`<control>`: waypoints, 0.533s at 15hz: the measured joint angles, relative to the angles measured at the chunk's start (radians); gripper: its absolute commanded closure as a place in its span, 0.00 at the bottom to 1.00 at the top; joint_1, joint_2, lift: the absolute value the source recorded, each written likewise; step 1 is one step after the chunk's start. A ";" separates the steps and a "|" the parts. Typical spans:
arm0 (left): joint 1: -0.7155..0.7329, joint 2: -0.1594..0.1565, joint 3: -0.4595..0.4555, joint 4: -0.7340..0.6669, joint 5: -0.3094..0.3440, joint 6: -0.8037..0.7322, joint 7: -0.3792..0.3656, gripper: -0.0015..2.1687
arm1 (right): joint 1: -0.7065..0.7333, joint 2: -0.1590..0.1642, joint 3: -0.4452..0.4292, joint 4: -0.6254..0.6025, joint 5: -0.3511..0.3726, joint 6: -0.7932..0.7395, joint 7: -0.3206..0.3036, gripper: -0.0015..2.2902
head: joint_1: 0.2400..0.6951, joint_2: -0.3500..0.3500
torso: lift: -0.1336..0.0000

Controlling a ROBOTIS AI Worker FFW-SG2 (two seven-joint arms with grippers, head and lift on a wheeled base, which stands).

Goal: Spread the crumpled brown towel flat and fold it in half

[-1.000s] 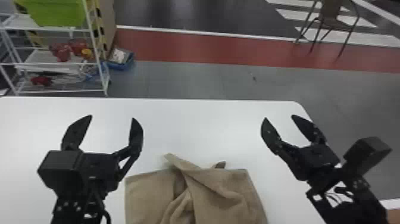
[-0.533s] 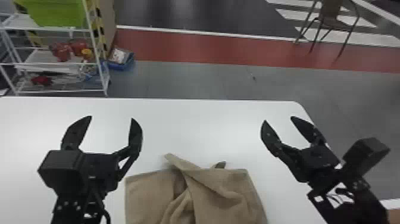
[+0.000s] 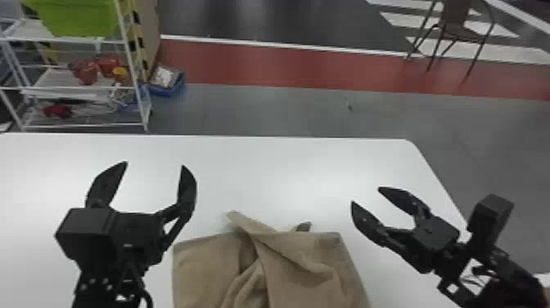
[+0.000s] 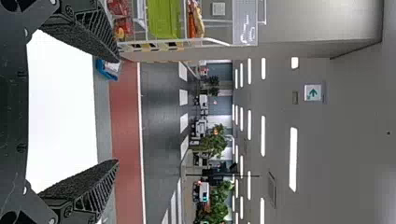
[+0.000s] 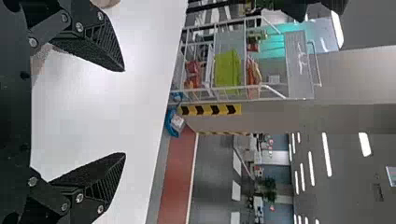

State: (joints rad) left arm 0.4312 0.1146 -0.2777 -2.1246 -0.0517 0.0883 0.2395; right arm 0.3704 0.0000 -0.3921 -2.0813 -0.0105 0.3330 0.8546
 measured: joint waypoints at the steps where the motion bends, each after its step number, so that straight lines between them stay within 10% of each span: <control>1: -0.002 -0.001 0.000 0.004 0.000 0.000 0.001 0.07 | 0.004 0.000 0.002 -0.002 0.000 0.024 0.016 0.12 | 1.00 0.26 | 0.09; 8: 0.002 0.003 -0.001 0.011 -0.011 0.000 0.009 0.06 | 0.059 0.000 0.155 -0.085 0.140 0.059 0.151 0.13 | 1.00 0.43 | 0.09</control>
State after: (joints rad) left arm 0.4336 0.1175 -0.2788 -2.1138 -0.0624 0.0883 0.2485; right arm 0.4296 0.0000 -0.2369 -2.1665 0.1292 0.3915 1.0059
